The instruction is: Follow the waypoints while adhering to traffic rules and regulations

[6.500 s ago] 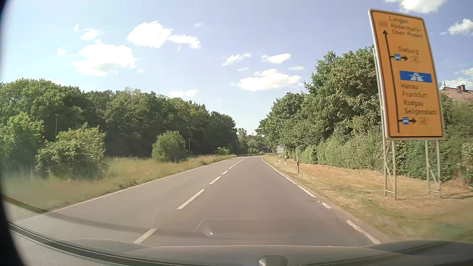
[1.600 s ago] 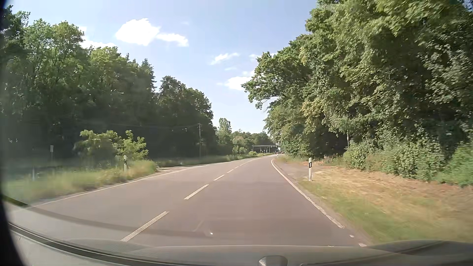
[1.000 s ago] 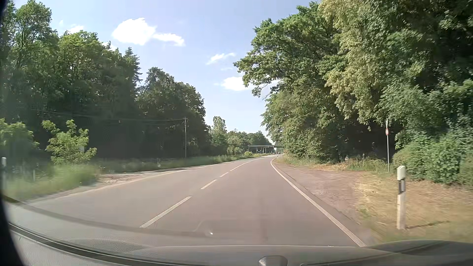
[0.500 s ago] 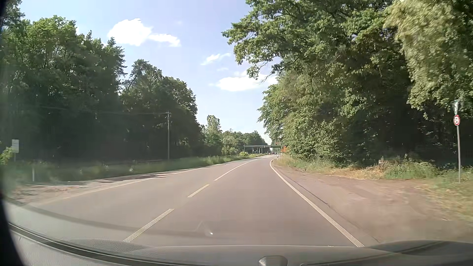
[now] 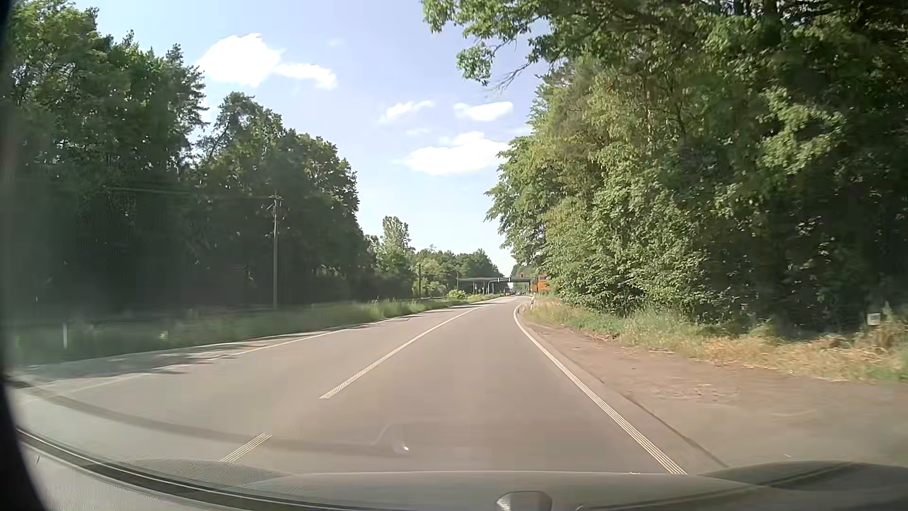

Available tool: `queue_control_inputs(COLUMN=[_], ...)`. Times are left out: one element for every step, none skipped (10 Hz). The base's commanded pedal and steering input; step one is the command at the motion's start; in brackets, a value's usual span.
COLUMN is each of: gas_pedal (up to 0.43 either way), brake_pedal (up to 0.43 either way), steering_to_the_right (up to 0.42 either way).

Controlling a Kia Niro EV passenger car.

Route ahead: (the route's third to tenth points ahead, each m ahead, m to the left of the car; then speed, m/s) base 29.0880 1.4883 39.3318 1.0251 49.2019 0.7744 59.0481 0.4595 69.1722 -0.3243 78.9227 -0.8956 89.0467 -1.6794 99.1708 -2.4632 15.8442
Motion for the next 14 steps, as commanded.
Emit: queue_control_inputs(gas_pedal=[0.000, 0.000, 0.000, 0.000, 0.000, 0.000, 0.000, 0.000, 0.000, 0.000, 0.000, 0.000, 0.000, 0.000], brake_pedal=[0.030, 0.030, 0.030, 0.030, 0.030, 0.030, 0.030, 0.030, 0.030, 0.030, 0.030, 0.030, 0.030, 0.030], steering_to_the_right=[0.008, 0.007, 0.006, 0.004, 0.000, -0.001, 0.000, 0.001, 0.002, 0.004, 0.005, 0.005, 0.006, 0.006])
